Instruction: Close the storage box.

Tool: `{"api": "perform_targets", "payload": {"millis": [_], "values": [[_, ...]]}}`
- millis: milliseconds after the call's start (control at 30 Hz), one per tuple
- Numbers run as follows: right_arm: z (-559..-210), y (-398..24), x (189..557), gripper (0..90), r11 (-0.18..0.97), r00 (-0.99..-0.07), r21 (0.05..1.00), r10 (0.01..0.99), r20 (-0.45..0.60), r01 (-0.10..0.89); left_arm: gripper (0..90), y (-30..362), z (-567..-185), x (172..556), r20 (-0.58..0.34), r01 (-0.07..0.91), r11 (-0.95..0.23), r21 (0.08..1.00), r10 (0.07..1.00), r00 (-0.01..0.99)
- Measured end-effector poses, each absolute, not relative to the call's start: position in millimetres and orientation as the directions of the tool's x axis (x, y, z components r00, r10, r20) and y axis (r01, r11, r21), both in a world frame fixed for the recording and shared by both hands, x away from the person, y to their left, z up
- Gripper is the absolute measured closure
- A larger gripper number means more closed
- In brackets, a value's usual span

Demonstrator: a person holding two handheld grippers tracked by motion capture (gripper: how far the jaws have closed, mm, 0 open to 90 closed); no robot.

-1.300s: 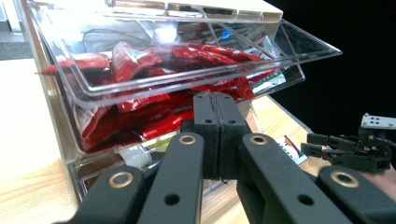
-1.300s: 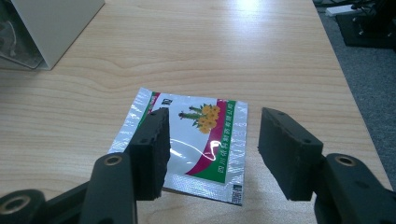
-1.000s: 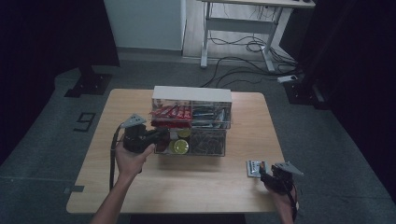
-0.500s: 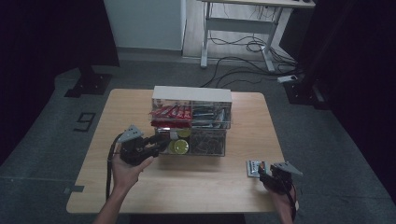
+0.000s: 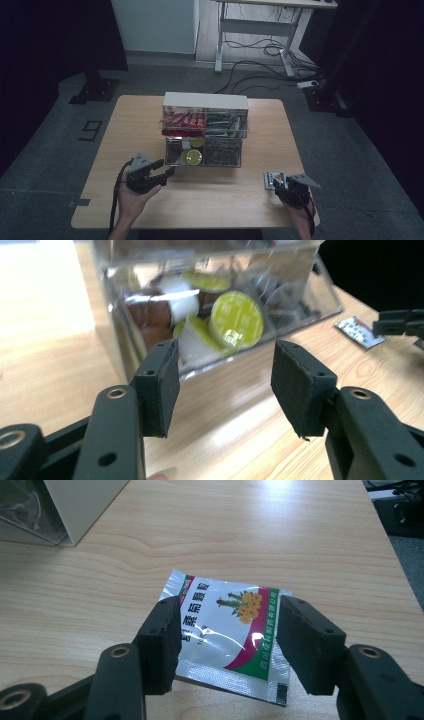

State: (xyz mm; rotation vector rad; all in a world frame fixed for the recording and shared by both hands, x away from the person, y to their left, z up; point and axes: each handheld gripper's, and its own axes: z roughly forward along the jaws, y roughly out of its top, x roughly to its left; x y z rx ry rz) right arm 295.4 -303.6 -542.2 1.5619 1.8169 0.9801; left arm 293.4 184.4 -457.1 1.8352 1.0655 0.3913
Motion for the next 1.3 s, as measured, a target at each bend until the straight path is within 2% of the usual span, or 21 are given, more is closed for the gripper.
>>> {"api": "perform_targets", "payload": {"millis": [400, 600, 867, 1300], "values": [[-546, -304, 294, 43.1, 0.056, -0.177, 0.801, 0.982, 0.063, 0.596, 43.4, 207, -492, 279, -0.160, 0.543, -0.189, 0.818, 0.832, 0.531], [-547, -301, 293, 43.1, 0.061, -0.177, 0.801, 0.982, 0.058, 0.596, 43.7, 213, -509, 274, -0.184, 0.566, -0.175, 0.806, 0.834, 0.520], [-546, -294, 291, 43.1, 0.092, -0.184, 0.814, 0.983, 0.018, 0.574, 43.1, 202, -511, 271, -0.146, 0.537, -0.234, 0.811, 0.807, 0.572], [-545, -298, 280, 43.1, 0.067, -0.206, 0.831, 0.977, 0.057, 0.552, 42.5, 202, -522, 269, -0.155, 0.566, -0.235, 0.791, 0.817, 0.555]]}}
